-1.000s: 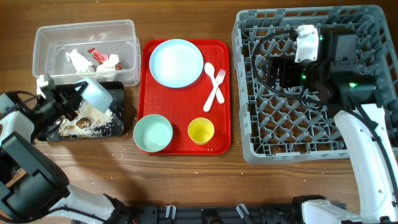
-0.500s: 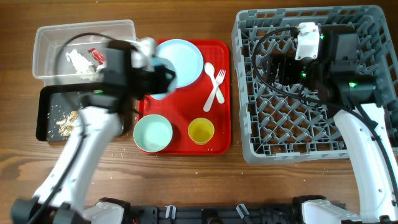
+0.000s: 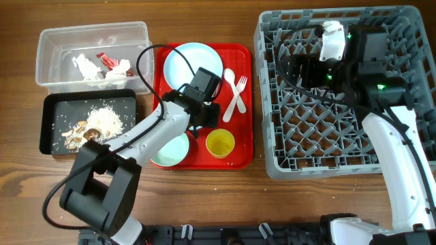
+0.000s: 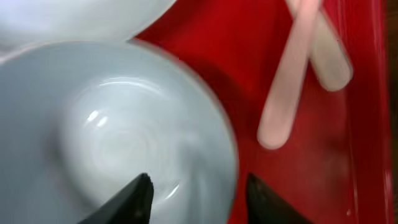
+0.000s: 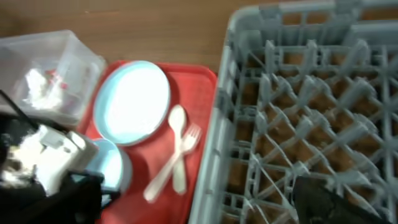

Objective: Sort waste into correct bins and load items into the dishwasher rack
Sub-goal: 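Set the emptied bowl back on the red tray with left gripper, then grasp the light-blue bowl with right gripper and place it in the rack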

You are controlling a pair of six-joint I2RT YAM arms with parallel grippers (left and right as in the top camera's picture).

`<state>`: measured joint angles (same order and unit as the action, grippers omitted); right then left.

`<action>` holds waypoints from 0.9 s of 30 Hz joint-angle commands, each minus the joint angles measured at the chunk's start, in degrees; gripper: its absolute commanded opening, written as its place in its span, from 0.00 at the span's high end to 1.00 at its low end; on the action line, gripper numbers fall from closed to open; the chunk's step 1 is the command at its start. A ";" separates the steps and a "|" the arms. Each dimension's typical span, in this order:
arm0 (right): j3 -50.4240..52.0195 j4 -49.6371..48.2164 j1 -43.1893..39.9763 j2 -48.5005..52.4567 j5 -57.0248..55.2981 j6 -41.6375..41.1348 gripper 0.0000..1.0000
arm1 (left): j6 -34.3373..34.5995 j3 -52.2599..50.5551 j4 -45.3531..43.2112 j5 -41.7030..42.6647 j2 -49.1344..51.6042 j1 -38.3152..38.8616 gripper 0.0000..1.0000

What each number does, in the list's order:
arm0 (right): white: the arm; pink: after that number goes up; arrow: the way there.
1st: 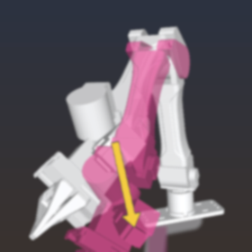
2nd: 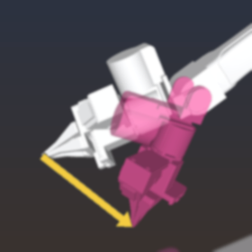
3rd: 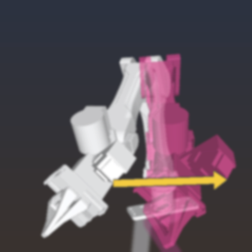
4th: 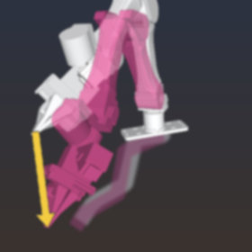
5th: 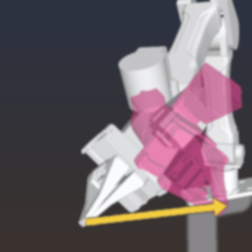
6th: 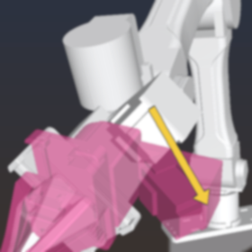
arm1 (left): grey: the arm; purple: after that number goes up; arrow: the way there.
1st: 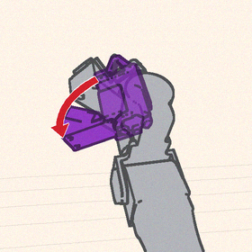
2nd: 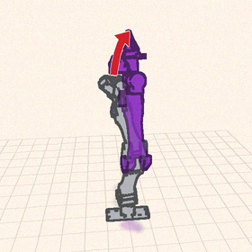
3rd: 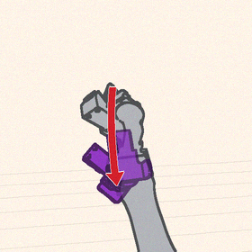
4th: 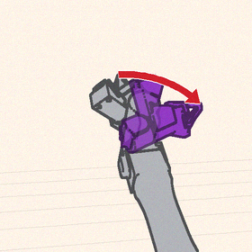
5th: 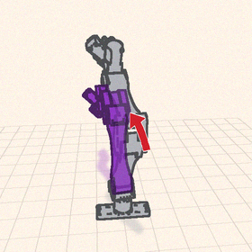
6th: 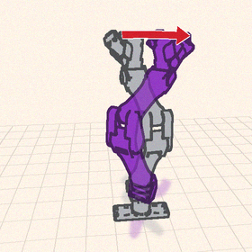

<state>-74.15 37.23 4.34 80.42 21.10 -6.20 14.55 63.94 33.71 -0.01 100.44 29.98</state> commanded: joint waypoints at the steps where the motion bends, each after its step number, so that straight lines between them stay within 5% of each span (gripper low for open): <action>1: -1.16 -4.09 2.75 1.29 3.37 -5.84 0.05 | 6.27 3.89 5.46 1.66 -8.46 -5.88 0.49; 6: -1.36 -11.08 18.49 8.83 -0.85 -7.87 0.11 | 8.46 4.42 11.26 8.55 -26.05 -24.02 0.37; 10: -1.81 -10.93 26.36 18.01 -4.76 -9.70 0.19 | 8.46 4.37 14.14 8.55 -27.67 -32.20 0.31; 15: -2.10 -10.91 29.79 27.15 -4.37 -16.72 0.23 | 8.50 4.33 16.31 8.66 -24.68 -33.64 0.29; 27: -3.87 -12.26 29.86 29.33 -8.85 -20.79 0.34 | 8.20 4.31 18.08 12.59 -17.57 -33.20 0.29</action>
<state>-76.66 25.45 33.98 108.22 13.41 -25.87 22.65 68.01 51.44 11.90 82.02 -3.40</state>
